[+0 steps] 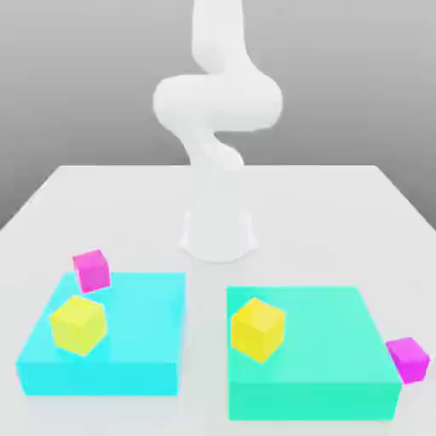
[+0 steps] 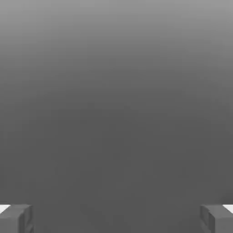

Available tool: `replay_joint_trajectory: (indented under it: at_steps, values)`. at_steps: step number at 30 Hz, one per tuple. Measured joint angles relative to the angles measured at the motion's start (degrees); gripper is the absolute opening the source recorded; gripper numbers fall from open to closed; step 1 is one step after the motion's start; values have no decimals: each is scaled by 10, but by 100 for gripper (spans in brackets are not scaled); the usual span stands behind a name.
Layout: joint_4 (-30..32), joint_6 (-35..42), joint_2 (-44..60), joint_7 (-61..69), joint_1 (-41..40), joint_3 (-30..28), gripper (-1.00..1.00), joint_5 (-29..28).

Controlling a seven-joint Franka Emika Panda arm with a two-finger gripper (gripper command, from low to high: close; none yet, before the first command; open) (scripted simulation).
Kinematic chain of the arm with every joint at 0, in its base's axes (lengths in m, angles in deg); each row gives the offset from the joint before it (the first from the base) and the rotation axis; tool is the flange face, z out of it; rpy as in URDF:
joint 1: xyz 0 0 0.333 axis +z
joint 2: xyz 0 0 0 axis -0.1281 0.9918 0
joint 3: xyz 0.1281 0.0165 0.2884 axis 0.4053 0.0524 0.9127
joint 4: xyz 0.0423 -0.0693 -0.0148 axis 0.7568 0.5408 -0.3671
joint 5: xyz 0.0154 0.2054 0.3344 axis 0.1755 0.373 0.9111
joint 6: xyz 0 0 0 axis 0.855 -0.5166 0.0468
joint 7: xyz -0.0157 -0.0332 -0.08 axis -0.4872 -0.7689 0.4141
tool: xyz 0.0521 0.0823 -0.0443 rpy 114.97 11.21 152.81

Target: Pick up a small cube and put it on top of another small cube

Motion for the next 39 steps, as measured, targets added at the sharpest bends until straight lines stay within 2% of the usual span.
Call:
replay_joint_trajectory:
  at_steps: [9, 17, 21, 25, 27, 31, 32, 39]
  values:
    - [29, -73, 190, 241, 143, -24, 0, 52]
    - [54, -137, 355, 438, 228, 3, 0, 79]
    - [68, -171, 435, 515, 269, 21, 0, 62]
    - [82, -207, 514, 569, 290, 33, 0, 13]
    - [85, -227, 553, 582, 303, 33, 0, -16]
    - [72, -290, 636, 583, 312, 28, 0, -32]
    - [69, -303, 653, 582, 313, 27, -100, -32]
    - [68, -303, 654, 582, 313, 27, -100, -33]
